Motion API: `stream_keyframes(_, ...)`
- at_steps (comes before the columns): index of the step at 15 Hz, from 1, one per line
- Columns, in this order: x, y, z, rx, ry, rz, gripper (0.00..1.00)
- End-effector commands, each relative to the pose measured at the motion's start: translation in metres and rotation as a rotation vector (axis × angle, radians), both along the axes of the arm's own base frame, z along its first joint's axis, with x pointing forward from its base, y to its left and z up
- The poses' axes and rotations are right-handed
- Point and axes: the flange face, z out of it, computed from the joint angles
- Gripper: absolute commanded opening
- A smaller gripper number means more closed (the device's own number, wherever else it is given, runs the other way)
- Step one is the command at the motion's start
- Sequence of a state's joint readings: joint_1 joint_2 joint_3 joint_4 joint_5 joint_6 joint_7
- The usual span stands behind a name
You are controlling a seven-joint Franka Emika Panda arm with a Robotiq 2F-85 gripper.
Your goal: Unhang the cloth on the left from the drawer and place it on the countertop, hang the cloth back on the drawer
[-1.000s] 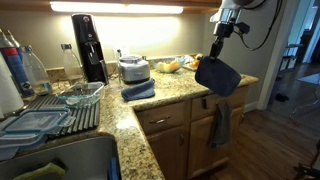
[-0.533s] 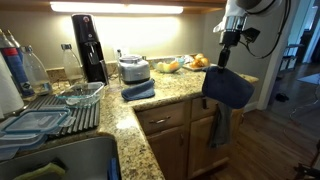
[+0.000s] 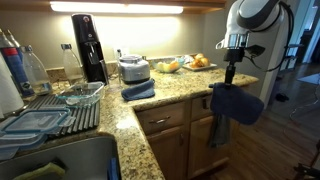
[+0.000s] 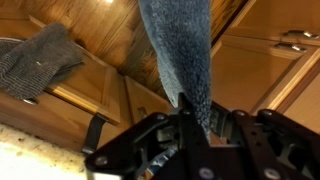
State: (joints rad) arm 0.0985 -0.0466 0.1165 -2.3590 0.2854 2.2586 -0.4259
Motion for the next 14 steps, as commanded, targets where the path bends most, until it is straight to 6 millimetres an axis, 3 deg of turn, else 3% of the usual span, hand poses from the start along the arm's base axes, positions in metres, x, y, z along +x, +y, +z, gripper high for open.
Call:
stream_keyframes(1,-0.013,-0.003,-0.015,-0.044,-0.099,0.007,0.07)
stream_keyframes(7,-0.017,-0.017,-0.042,-0.087,-0.207,0.007,0.07)
stream_keyframes(8,-0.012,-0.012,-0.037,-0.075,-0.172,0.010,0.13)
stream_keyframes(14,-0.013,-0.013,-0.044,-0.078,-0.183,0.005,0.13)
